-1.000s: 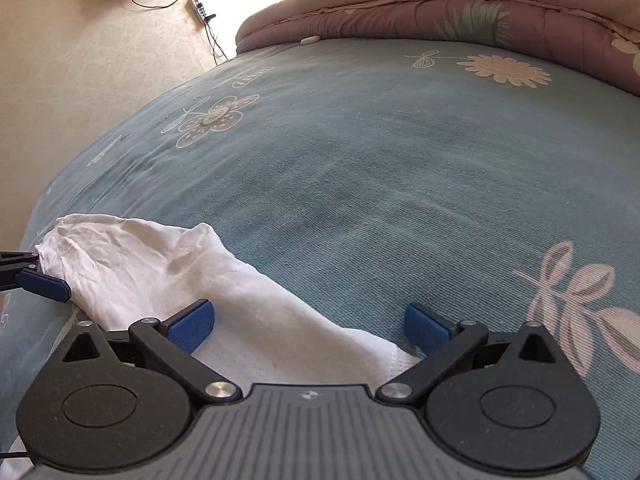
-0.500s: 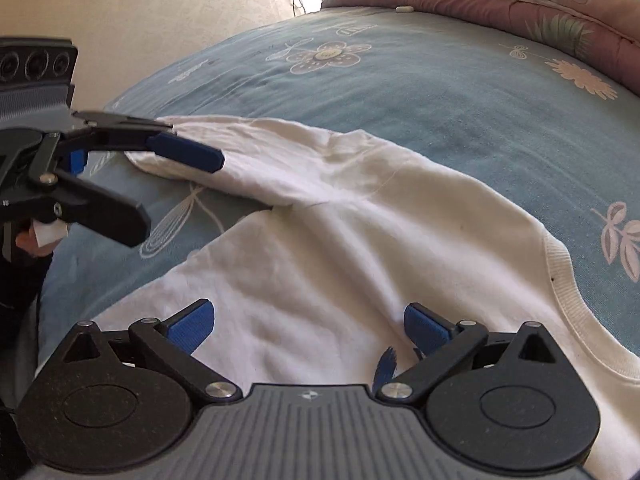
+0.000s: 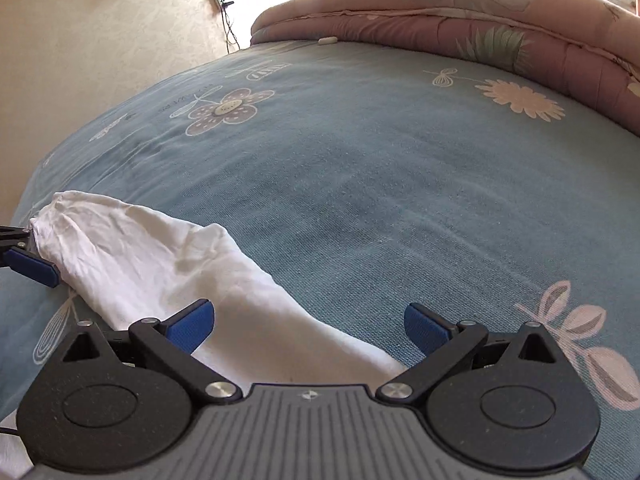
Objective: Fold clothes
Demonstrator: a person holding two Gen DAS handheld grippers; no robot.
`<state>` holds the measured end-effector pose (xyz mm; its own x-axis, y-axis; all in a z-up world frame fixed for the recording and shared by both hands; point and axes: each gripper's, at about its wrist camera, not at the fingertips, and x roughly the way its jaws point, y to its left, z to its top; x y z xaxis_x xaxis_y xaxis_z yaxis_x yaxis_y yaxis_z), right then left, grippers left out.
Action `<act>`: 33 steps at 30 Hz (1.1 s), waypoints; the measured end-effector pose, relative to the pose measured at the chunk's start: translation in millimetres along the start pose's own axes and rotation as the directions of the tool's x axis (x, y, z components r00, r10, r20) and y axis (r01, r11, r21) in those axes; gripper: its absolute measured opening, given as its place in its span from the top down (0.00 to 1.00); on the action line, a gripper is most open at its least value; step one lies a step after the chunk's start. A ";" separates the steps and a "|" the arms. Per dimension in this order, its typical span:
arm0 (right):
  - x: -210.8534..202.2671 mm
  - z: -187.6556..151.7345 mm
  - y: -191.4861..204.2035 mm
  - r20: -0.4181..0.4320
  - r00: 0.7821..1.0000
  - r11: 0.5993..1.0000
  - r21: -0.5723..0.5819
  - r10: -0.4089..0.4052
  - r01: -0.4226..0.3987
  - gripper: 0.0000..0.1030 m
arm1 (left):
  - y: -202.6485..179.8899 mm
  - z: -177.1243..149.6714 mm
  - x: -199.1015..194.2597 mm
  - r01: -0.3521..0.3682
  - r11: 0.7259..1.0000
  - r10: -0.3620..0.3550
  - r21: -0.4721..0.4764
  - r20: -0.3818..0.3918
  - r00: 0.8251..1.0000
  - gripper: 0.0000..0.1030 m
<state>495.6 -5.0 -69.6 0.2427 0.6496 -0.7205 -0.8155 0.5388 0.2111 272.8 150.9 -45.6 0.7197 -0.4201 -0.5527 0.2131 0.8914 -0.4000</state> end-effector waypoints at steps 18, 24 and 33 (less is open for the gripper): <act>-37.6 -75.5 114.4 -0.123 0.988 0.980 -0.166 0.095 -0.114 0.00 | -8.2 -2.7 6.4 0.010 1.000 -0.009 0.015 -0.017 1.000 0.01; -59.6 -63.2 117.3 -0.032 0.996 0.981 -0.175 0.082 -0.086 0.00 | -3.9 -3.0 -0.4 -0.006 1.000 0.006 0.003 0.001 1.000 0.01; -52.3 -30.5 57.3 0.109 0.993 0.998 -0.039 -0.050 0.055 0.00 | -0.9 0.4 -1.6 -0.017 1.000 0.017 -0.004 0.014 1.000 0.01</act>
<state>420.2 -24.5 -39.9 0.3388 0.6761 -0.6543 -0.8207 0.5524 0.1459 271.7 150.9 -44.1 0.7322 -0.4027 -0.5493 0.1985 0.8976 -0.3935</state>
